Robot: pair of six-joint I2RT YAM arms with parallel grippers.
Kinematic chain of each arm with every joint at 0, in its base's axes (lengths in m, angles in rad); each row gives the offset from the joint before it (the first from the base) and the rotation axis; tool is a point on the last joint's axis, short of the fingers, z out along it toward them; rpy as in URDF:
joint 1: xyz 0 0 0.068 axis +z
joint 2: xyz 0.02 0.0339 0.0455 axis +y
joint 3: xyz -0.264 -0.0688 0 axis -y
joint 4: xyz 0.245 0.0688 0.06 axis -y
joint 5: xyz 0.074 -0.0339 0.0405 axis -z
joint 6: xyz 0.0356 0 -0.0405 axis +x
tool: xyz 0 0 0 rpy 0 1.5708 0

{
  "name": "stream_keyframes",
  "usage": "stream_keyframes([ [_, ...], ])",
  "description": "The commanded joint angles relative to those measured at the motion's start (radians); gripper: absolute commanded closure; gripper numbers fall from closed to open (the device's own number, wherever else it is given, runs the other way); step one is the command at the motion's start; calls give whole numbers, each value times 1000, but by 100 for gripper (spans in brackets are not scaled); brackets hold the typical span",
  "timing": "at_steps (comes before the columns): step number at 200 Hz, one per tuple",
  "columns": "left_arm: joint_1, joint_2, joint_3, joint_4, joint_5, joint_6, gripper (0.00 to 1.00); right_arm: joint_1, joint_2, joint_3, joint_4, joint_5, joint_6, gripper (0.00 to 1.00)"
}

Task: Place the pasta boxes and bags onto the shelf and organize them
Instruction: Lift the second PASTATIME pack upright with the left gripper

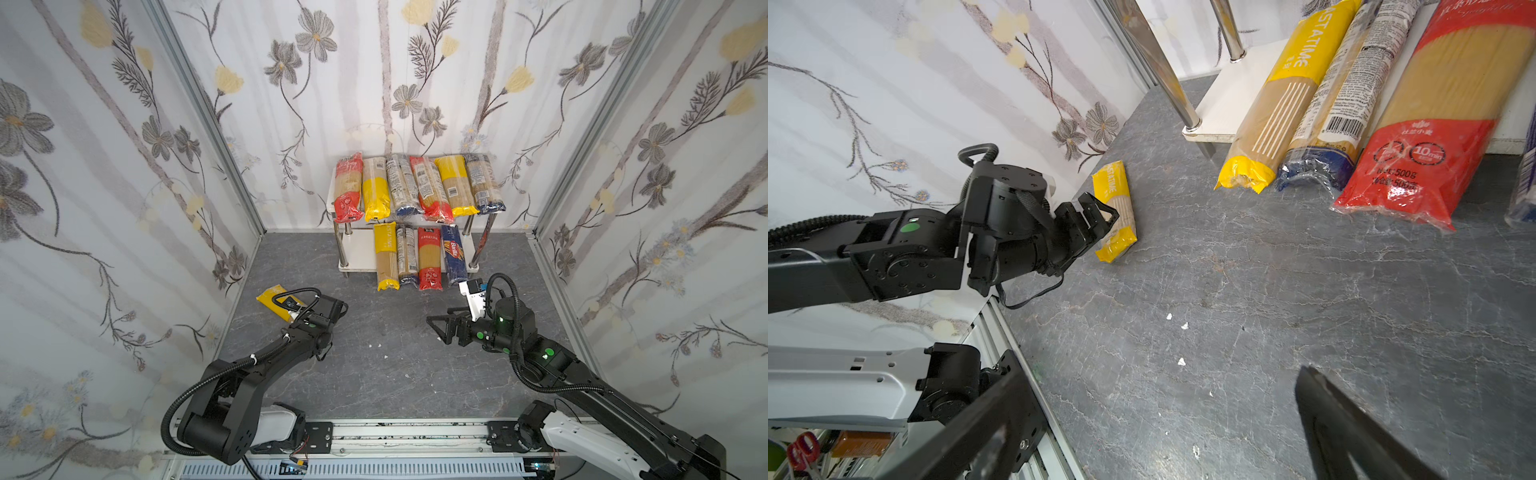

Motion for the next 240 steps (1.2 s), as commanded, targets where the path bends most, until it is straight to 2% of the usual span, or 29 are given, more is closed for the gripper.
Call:
stream_keyframes([
  [1,0,89,48,-13,-49,-64,0,-2,-15,0,18,-10,-15,0],
  [33,-7,238,119,-12,-64,-96,0,-18,-46,-12,-1,-4,-27,0],
  [55,-7,288,145,-13,-61,-120,0,-39,-65,-19,-18,-8,-31,0],
  [86,-7,290,115,-18,-10,-202,0,-64,-88,-19,-28,-31,-35,0],
  [122,-9,333,133,-23,-1,-200,0,-80,-88,-11,-24,-51,-45,0],
  [172,-7,337,137,-25,2,-193,10,-97,-102,-17,-30,-75,-50,0],
  [191,-10,335,137,-24,12,-183,28,-103,-118,-18,-36,-78,-50,0],
  [198,-9,335,137,-24,15,-179,40,-104,-125,-15,-40,-78,-50,0],
  [207,-9,335,136,-24,21,-170,60,-107,-130,-14,-45,-76,-50,0],
  [223,-9,337,140,-24,39,-152,87,-110,-140,-9,-64,-64,-55,0],
  [229,-9,335,138,-24,47,-146,93,-111,-146,-7,-71,-61,-54,0],
  [240,-12,329,129,-24,60,-138,98,-112,-158,-7,-81,-56,-56,0],
])
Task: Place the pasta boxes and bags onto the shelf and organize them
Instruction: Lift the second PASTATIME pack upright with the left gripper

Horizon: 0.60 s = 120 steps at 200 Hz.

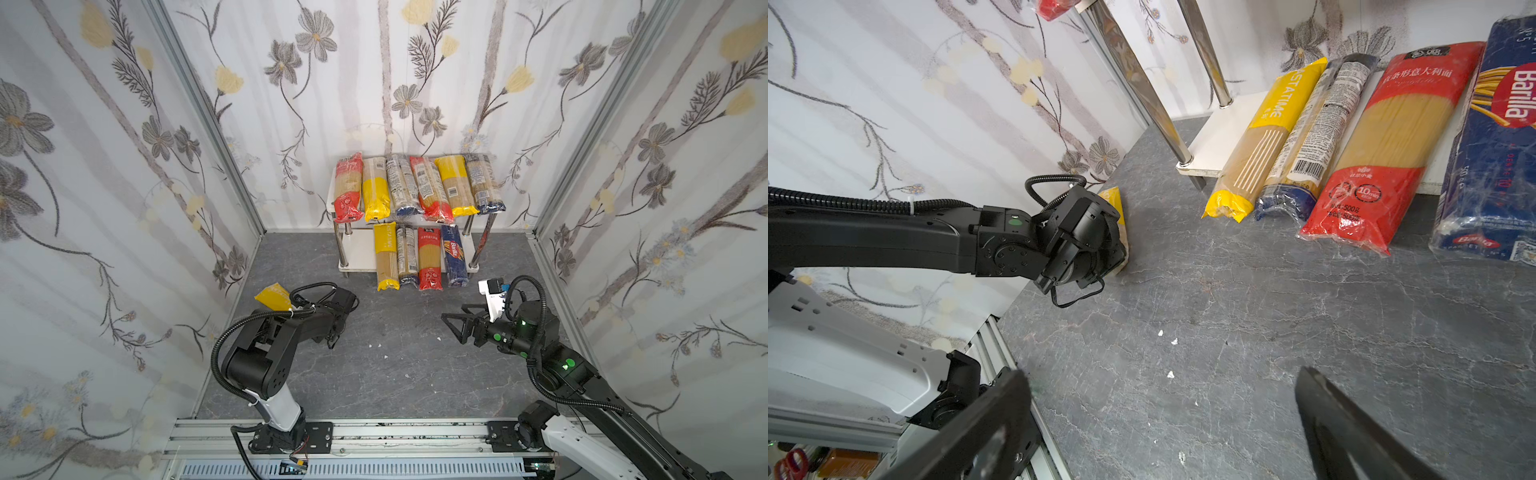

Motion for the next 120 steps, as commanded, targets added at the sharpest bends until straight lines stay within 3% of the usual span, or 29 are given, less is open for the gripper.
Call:
stream_keyframes([
  [1,-1,8,-16,-5,186,1,98,-4,-16,9,-23,2,-11,0],
  [39,-42,-52,-69,-4,214,12,99,-6,-55,20,-60,18,-10,0],
  [120,-327,-276,-123,-52,206,26,100,-1,-121,-33,-47,26,82,0],
])
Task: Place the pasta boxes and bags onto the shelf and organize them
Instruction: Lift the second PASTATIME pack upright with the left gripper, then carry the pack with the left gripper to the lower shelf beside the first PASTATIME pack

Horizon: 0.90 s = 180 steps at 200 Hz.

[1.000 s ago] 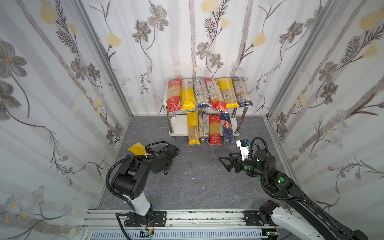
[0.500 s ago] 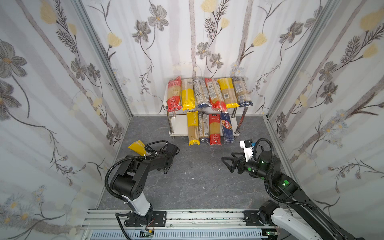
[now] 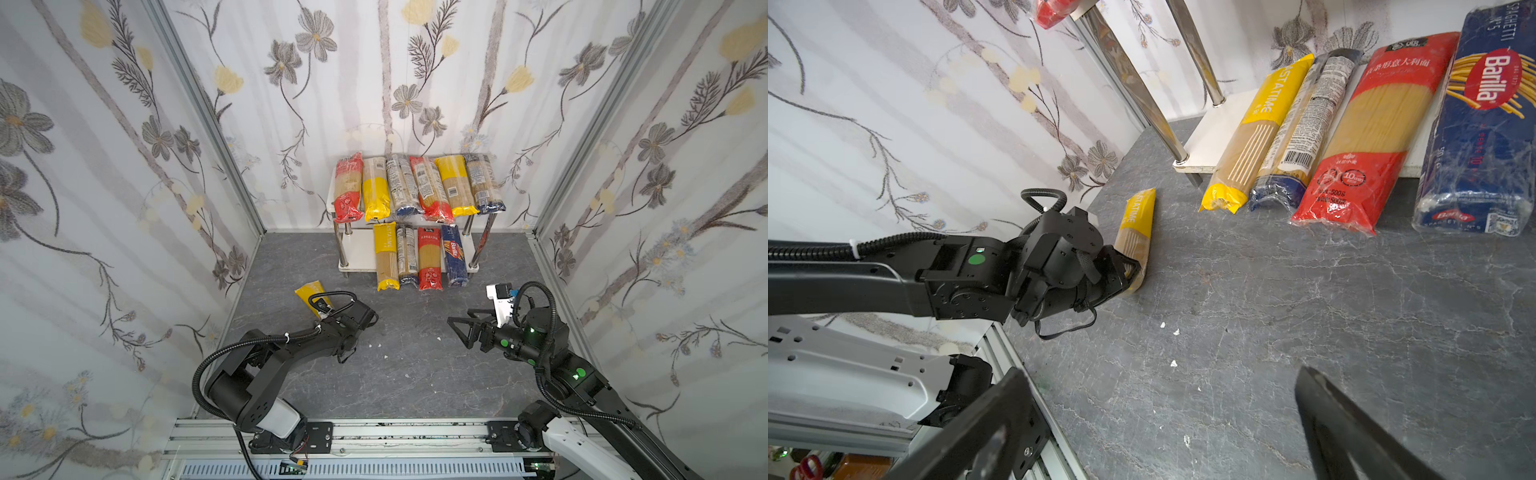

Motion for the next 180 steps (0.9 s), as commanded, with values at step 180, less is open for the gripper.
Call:
stream_keyframes([
  [180,-346,-637,-95,-179,-59,294,100,224,59,58,-40,304,105,0],
])
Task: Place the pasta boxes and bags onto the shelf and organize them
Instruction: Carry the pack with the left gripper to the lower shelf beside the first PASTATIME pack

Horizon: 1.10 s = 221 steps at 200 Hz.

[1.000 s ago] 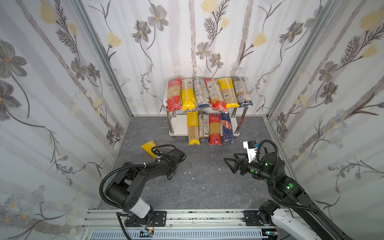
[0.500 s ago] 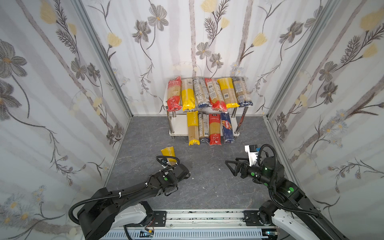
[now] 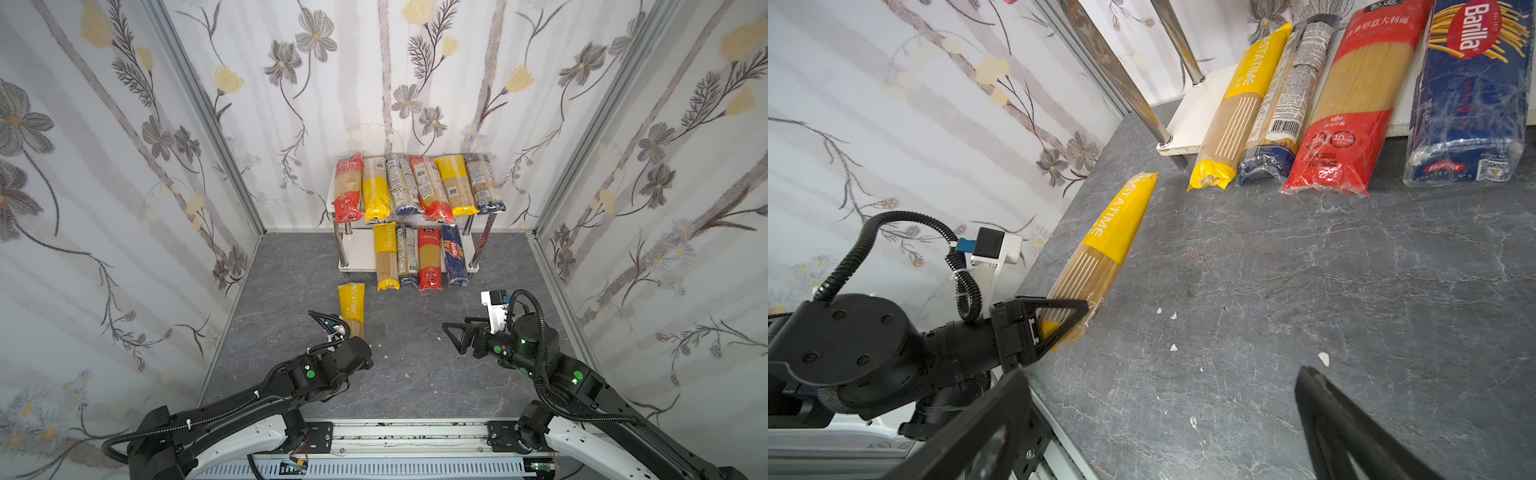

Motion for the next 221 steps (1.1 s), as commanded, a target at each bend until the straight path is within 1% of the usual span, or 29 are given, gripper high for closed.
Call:
stream_keyframes([
  [1,0,-24,26,51,-109,101,100,15,22,26,14,41,7,0],
  [25,0,-13,63,54,-137,139,100,27,24,27,22,41,3,0],
  [55,4,69,122,60,-173,187,100,29,7,31,21,32,1,0],
  [75,26,138,166,82,-180,224,100,29,-15,32,14,31,-3,0],
  [88,59,173,192,104,-178,256,100,29,-29,34,11,34,-5,0],
  [110,135,204,211,186,-125,325,100,29,-39,40,3,28,-10,0],
  [145,256,274,226,304,-12,394,100,29,-53,32,7,13,-13,0],
  [186,333,384,263,404,44,445,100,29,-29,25,25,12,-31,0],
  [221,371,497,331,440,66,479,100,29,13,36,52,17,-42,0],
])
